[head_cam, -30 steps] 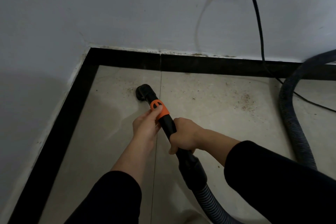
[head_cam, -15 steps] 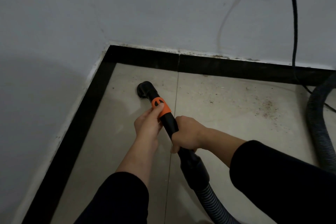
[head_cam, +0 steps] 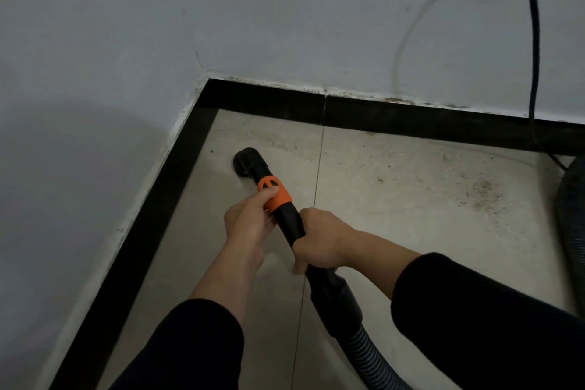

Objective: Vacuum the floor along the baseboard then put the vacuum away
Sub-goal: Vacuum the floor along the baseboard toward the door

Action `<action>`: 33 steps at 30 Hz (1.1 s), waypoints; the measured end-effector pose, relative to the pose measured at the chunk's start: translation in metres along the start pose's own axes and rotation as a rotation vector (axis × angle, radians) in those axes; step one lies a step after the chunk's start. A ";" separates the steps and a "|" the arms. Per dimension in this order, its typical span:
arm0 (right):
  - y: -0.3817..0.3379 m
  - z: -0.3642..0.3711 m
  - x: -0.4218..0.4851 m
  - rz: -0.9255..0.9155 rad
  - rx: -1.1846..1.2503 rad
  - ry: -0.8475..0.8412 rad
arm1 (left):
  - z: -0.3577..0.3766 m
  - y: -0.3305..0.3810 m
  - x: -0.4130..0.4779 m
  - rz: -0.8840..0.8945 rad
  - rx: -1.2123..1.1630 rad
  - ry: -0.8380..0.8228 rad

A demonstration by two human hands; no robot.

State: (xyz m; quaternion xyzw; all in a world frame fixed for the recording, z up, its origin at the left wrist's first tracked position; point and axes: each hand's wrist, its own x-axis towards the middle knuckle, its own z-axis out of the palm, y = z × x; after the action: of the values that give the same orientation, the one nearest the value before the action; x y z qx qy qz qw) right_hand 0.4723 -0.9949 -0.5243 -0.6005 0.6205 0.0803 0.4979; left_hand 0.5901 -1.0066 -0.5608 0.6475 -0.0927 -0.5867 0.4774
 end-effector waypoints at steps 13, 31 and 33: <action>-0.037 -0.020 0.027 -0.060 0.040 -0.081 | -0.010 0.043 0.041 -0.008 0.141 -0.024; -0.047 0.021 0.039 -0.176 -0.073 0.018 | -0.050 0.034 0.040 0.081 0.035 -0.007; -0.048 0.022 0.041 -0.189 -0.081 0.049 | -0.049 0.037 0.044 0.080 0.040 -0.012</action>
State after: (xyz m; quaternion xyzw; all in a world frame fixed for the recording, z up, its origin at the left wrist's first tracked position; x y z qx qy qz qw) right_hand 0.5319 -1.0197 -0.5408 -0.6779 0.5692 0.0435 0.4632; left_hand 0.6611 -1.0306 -0.5708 0.6491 -0.1330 -0.5690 0.4871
